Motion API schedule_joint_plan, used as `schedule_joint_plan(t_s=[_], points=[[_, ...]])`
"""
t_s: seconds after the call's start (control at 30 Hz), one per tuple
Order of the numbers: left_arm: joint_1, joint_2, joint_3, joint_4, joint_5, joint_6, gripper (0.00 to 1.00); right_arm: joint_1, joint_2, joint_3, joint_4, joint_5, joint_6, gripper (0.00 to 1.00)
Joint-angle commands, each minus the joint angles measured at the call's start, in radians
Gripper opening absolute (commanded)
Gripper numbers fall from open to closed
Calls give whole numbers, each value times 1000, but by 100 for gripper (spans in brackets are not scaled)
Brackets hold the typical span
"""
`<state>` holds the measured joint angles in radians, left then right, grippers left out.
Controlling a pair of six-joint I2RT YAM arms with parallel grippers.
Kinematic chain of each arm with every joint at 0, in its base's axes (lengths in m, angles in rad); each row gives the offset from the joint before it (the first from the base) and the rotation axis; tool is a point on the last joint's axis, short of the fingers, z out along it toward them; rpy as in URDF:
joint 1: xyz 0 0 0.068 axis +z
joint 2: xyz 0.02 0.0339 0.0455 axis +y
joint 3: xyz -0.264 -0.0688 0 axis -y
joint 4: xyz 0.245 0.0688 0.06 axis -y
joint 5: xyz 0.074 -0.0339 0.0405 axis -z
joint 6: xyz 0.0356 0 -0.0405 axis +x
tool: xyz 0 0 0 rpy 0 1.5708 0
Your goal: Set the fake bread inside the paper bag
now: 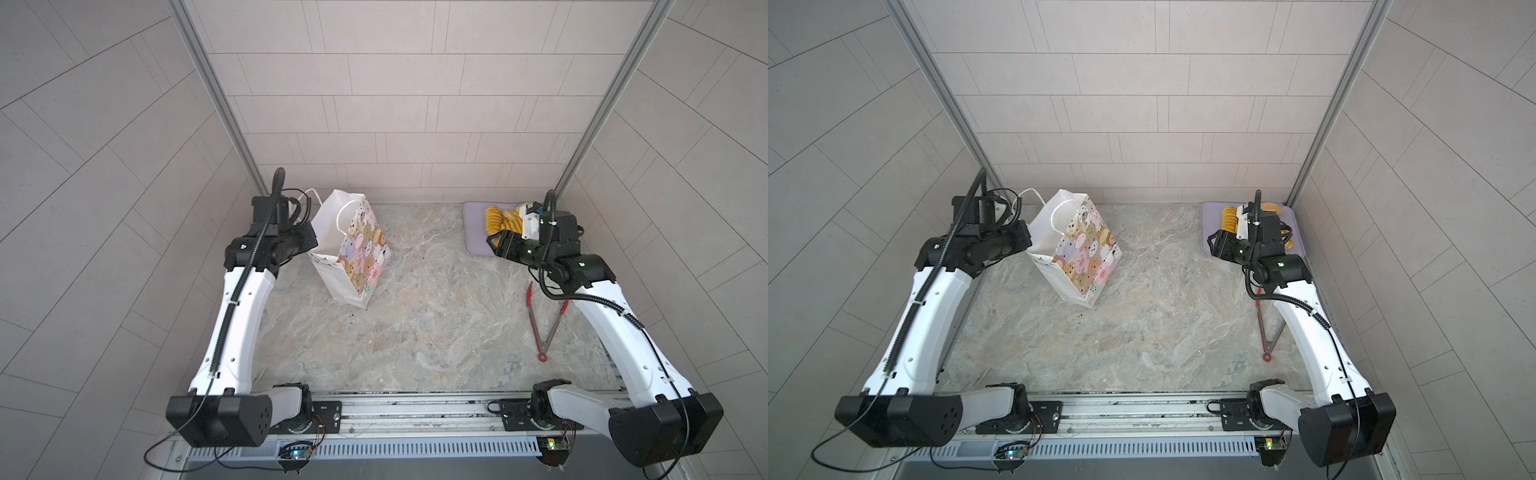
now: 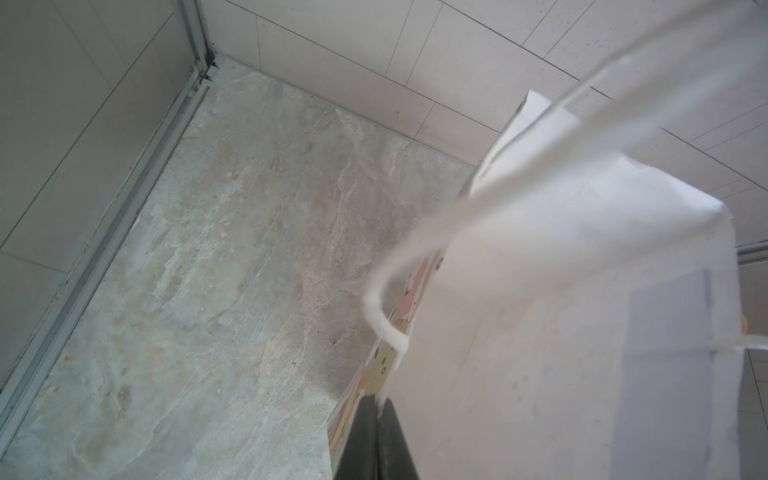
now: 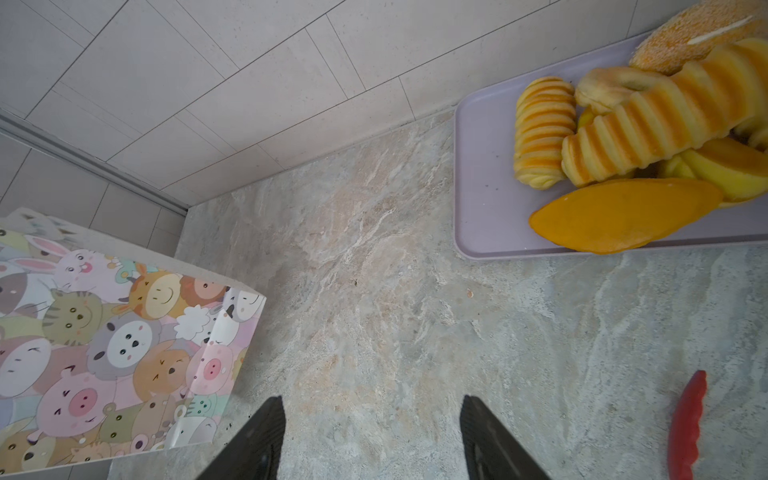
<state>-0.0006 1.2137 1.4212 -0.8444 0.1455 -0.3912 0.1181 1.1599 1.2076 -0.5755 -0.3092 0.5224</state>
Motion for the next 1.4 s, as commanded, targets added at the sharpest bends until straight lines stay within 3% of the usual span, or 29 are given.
schedule_joint_plan(t_s=[0.0,0.33,0.77,1.07,1.37], points=[[-13,-112,-64,-60,-50,-67,0,23,-19,0,-37,68,-27,68],[-92,-294,-268,-63,-189,-199,0,72,45,10,-59,139,-47,65],[-242,-199,-245,-29,-293,-299,2,100,141,18,-38,185,-58,63],[-289,-133,-206,18,-411,-328,6,100,195,46,-37,182,-65,63],[-329,-76,-199,63,-398,-373,10,100,232,58,-31,182,-74,63]])
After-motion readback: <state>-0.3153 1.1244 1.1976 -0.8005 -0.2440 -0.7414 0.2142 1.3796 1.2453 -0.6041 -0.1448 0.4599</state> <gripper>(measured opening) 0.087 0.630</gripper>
